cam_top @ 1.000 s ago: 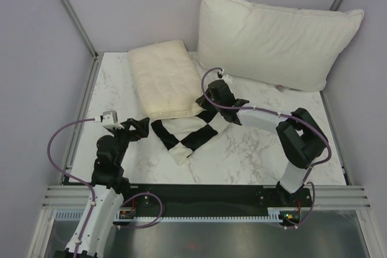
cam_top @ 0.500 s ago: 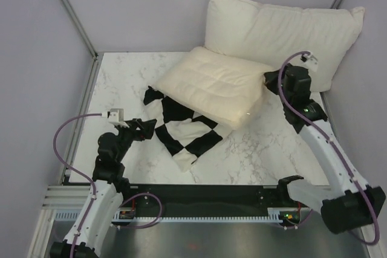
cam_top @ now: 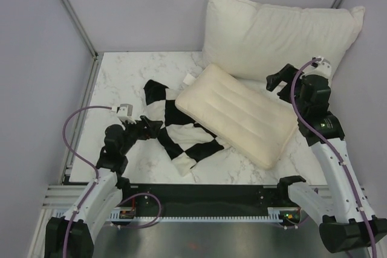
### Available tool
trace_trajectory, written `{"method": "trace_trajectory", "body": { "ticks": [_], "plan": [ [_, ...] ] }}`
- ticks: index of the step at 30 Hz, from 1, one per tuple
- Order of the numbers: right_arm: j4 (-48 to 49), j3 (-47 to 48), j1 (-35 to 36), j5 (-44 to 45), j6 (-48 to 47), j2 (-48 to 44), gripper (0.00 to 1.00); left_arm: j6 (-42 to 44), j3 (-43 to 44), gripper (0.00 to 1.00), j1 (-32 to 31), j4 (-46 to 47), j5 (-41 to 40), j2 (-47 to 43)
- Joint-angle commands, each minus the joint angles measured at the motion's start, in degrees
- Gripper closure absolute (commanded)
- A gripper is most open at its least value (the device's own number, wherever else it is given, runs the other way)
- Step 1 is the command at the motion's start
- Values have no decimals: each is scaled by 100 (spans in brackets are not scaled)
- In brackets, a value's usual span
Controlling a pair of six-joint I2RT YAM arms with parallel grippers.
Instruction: Put the pillow into the pillowcase
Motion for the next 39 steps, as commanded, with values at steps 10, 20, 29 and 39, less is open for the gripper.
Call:
{"method": "trace_trajectory", "body": {
  "ticks": [10, 20, 29, 39],
  "plan": [
    [50, 403, 3495, 704, -1754, 2365, 2, 175, 306, 10, -85, 300, 3, 299],
    [-65, 537, 4008, 1866, -1799, 4100, 4, 166, 297, 10, -85, 238, -120, 254],
    [-152, -333, 4044, 2455, -1299, 2610, 100, 166, 367, 10, -85, 124, -261, 342],
    [-969, -1423, 3125, 4075, -173, 127, 47, 184, 384, 9, -103, 133, -138, 473]
  ]
}}
